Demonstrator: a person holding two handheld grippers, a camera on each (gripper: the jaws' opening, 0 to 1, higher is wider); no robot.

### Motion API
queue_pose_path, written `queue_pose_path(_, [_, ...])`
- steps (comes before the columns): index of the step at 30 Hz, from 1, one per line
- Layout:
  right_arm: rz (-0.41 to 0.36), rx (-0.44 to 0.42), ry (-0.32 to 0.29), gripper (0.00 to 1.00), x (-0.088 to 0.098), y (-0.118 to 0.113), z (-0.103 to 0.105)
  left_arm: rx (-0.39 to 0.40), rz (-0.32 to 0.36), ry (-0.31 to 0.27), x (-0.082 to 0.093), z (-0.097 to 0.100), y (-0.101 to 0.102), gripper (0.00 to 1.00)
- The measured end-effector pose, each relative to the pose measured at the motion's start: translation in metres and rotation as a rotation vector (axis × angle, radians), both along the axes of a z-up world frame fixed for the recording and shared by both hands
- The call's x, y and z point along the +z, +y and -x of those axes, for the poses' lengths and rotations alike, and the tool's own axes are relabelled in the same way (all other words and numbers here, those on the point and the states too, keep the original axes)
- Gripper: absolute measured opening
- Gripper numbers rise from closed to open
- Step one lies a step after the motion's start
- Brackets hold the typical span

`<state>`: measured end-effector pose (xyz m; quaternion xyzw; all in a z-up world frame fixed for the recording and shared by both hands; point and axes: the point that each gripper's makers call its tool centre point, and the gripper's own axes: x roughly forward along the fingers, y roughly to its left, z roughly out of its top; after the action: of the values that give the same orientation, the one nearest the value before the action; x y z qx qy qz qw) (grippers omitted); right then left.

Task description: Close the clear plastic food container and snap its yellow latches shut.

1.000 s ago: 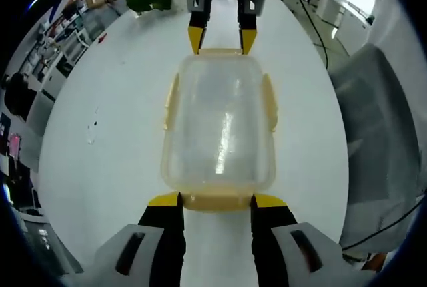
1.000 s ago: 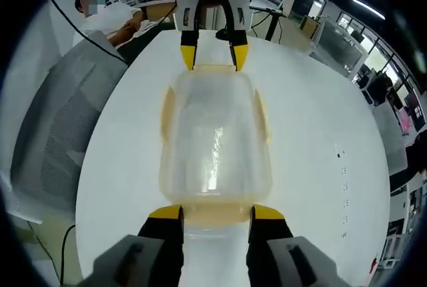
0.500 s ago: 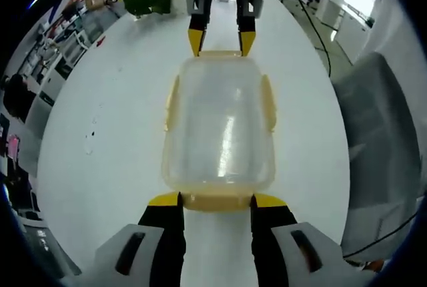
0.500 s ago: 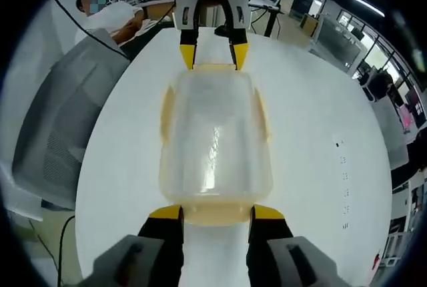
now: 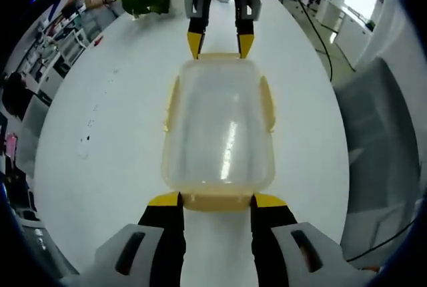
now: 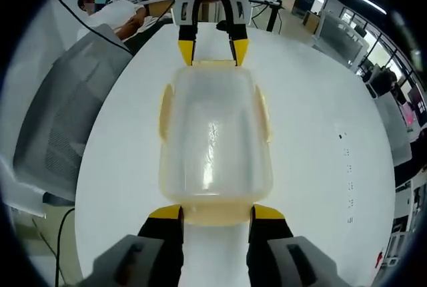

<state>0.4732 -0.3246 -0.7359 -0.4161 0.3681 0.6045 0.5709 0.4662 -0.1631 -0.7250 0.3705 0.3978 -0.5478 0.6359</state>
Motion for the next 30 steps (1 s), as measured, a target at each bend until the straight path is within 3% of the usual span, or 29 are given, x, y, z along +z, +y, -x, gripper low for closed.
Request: queue_pose_path(30, [0.002, 0.003, 0.014, 0.36, -0.01, 0.001, -0.003, -0.001, 0.015, 0.018, -0.016, -0.002, 0.001, 0.37])
